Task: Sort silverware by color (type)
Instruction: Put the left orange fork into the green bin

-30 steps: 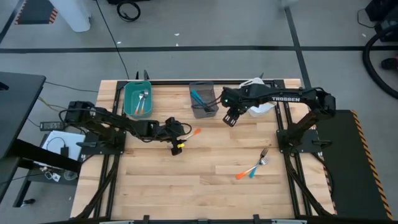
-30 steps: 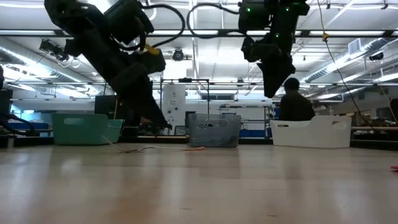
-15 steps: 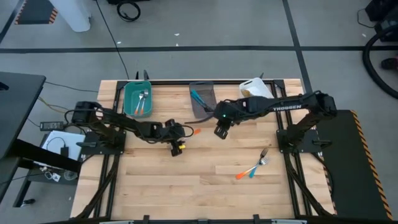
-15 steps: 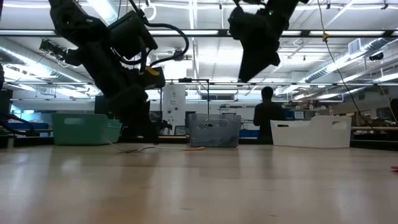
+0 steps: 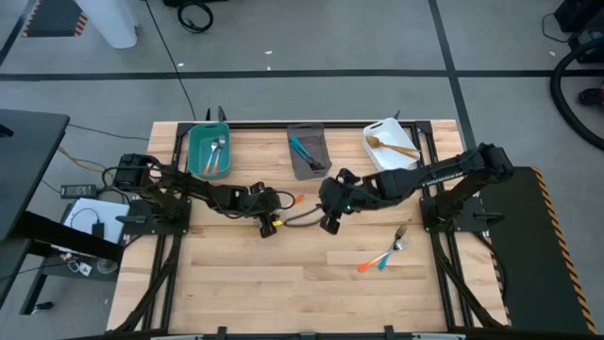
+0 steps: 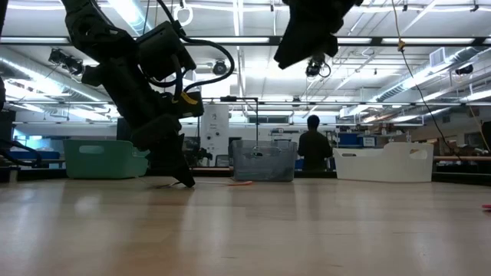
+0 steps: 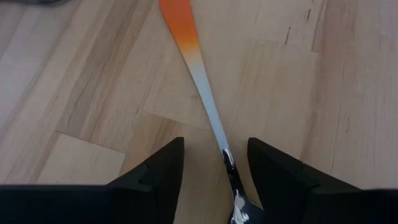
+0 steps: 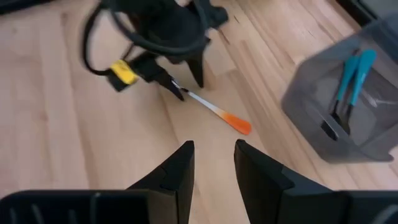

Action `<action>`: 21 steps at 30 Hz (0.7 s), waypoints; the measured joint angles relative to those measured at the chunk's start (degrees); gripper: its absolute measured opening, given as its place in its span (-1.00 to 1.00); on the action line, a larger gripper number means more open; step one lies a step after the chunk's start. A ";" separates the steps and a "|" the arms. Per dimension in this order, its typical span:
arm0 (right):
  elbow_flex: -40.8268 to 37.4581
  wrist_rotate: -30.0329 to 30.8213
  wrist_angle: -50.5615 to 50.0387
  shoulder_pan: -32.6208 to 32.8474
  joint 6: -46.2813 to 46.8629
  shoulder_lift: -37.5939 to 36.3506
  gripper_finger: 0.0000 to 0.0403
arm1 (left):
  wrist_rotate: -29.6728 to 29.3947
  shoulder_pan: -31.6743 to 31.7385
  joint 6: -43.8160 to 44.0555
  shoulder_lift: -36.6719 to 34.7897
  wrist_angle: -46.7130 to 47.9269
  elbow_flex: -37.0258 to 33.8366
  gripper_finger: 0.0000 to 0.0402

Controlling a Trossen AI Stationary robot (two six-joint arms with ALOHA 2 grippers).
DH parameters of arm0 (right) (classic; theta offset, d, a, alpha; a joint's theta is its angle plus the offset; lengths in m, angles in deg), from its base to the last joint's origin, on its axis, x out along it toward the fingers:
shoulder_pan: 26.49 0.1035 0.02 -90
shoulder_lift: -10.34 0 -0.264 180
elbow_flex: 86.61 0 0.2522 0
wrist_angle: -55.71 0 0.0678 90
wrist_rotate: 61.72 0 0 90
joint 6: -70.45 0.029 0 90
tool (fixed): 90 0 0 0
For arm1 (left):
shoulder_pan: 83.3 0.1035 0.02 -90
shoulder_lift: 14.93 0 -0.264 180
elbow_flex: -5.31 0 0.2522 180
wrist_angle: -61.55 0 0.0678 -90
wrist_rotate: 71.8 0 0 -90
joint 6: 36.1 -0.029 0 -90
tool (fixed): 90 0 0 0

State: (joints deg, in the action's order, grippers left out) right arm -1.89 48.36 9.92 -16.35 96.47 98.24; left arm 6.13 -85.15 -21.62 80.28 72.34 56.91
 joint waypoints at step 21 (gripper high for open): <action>0.00 10.85 4.57 11.37 5.87 0.13 -0.40 | -2.16 0.02 0.09 -0.13 8.43 0.15 -0.91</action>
State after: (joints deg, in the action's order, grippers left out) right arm -1.89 59.21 14.49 -4.98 102.35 98.37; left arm 3.96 -85.13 -21.53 80.15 80.78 57.07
